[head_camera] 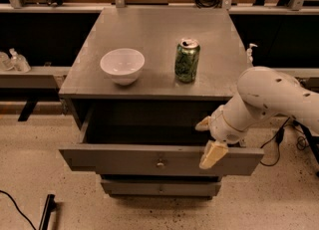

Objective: Open top drawer

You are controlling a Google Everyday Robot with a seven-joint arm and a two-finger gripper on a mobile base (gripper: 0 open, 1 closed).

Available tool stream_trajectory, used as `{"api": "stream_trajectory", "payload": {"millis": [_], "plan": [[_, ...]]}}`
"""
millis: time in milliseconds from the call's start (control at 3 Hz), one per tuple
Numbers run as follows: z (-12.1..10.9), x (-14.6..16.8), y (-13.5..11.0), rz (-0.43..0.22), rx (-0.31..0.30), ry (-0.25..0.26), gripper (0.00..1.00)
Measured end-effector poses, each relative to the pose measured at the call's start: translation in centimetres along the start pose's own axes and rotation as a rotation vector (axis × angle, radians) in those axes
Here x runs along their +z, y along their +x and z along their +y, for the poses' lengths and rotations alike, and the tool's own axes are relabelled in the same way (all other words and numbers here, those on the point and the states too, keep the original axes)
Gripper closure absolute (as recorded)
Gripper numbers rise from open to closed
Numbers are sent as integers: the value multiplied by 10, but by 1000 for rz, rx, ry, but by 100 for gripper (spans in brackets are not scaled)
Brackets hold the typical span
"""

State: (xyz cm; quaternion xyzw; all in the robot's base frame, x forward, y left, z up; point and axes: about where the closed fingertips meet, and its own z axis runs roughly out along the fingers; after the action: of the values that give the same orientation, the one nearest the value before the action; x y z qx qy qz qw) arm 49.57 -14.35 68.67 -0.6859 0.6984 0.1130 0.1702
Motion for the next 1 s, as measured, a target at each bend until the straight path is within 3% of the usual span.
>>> {"api": "stream_trajectory", "payload": {"millis": [667,1000], "plan": [[0,0,0,0,-1,-1,0],[4,11,2,47,-8,-10,0]]}}
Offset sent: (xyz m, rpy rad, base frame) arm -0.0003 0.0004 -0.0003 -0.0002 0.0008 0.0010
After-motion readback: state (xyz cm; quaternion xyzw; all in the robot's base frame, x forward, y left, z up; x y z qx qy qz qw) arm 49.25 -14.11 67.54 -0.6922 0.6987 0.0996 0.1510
